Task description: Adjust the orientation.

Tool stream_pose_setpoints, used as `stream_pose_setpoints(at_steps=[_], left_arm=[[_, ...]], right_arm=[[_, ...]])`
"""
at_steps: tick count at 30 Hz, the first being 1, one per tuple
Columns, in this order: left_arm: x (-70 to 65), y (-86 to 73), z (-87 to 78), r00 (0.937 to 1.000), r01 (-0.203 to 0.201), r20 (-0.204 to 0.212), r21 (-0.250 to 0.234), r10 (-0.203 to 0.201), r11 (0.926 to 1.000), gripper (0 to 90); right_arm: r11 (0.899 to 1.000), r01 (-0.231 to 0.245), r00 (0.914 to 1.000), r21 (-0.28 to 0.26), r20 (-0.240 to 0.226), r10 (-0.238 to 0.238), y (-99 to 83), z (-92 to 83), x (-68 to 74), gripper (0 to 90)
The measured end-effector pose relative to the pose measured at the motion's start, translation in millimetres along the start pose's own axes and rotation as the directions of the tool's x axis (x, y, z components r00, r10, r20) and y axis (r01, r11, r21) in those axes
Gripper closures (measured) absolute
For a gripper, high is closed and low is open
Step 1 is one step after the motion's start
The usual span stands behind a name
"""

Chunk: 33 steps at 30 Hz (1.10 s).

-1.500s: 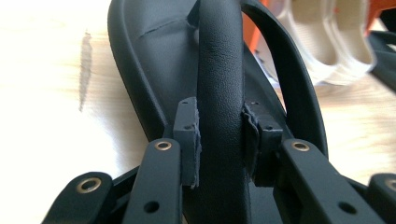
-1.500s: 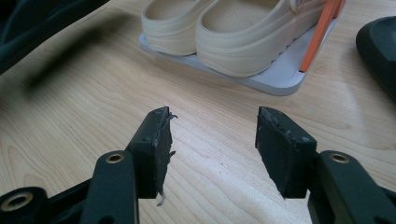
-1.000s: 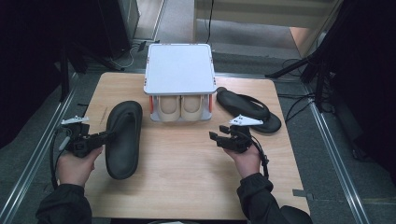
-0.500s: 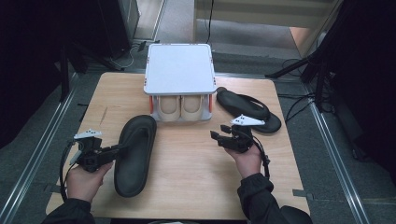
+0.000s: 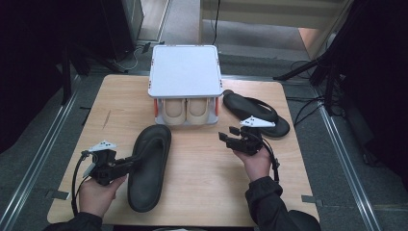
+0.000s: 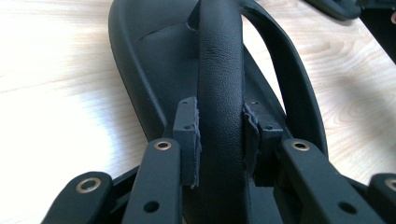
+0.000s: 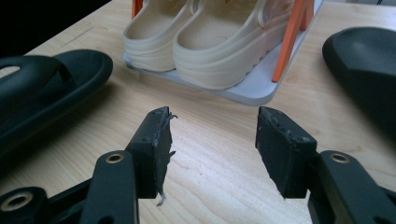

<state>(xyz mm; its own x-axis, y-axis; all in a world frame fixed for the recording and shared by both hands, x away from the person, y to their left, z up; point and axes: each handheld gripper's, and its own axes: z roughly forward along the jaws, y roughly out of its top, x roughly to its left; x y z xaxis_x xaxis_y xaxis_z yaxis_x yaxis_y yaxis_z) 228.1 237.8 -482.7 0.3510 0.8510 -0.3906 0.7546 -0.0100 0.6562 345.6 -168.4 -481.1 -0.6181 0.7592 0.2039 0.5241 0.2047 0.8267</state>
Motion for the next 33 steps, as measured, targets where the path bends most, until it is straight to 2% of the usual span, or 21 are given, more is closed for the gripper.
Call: stream_pose_setpoints(at_steps=[7, 11, 17, 21, 29, 31, 33], left_arm=[[-10.0, -2.2, 9.9, 0.9998, -0.013, 0.014, 0.006, 0.013, 0.9999, 70.1], [-14.7, -1.3, 20.0, 0.9993, -0.009, 0.036, 0.005, 0.009, 0.9999, 69.9], [-18.8, -2.1, 29.7, 0.9993, -0.025, 0.027, 0.014, 0.024, 0.9996, 69.8], [-20.1, -2.5, 43.8, 0.9993, -0.028, 0.027, 0.030, 0.027, 0.9991, 69.5], [-25.9, -5.6, 57.4, 0.9978, -0.056, 0.040, 0.072, 0.053, 0.9959, 68.4], [-25.8, -5.8, 59.0, 0.9967, -0.069, 0.047, 0.084, 0.066, 0.9940, 64.6], [-23.2, -3.6, 57.3, 0.9964, -0.057, 0.067, 0.088, 0.051, 0.9944, 61.5]], right_arm=[[1.000, -0.009, 0.9999, -0.008, 0.008, 0.009, 1.3, -1.1, -3.2, 46.1], [1.000, -0.011, 0.9998, -0.008, 0.014, 0.011, 1.1, -1.1, -4.7, 45.8], [1.000, -0.004, 0.9998, -0.003, 0.022, 0.004, 1.2, 0.0, -5.0, 45.5], [1.000, 0.004, 0.9996, -0.001, 0.027, -0.004, 1.3, -0.5, -3.9, 45.5], [1.000, 0.010, 0.9992, 0.007, 0.039, -0.010, -0.3, -1.8, -4.3, 45.5], [1.000, 0.007, 0.9991, 0.005, 0.042, -0.007, -0.9, -3.0, -5.0, 45.5], [1.000, 0.014, 0.9985, 0.008, 0.052, -0.014, -1.5, -4.1, -5.9, 45.5]])
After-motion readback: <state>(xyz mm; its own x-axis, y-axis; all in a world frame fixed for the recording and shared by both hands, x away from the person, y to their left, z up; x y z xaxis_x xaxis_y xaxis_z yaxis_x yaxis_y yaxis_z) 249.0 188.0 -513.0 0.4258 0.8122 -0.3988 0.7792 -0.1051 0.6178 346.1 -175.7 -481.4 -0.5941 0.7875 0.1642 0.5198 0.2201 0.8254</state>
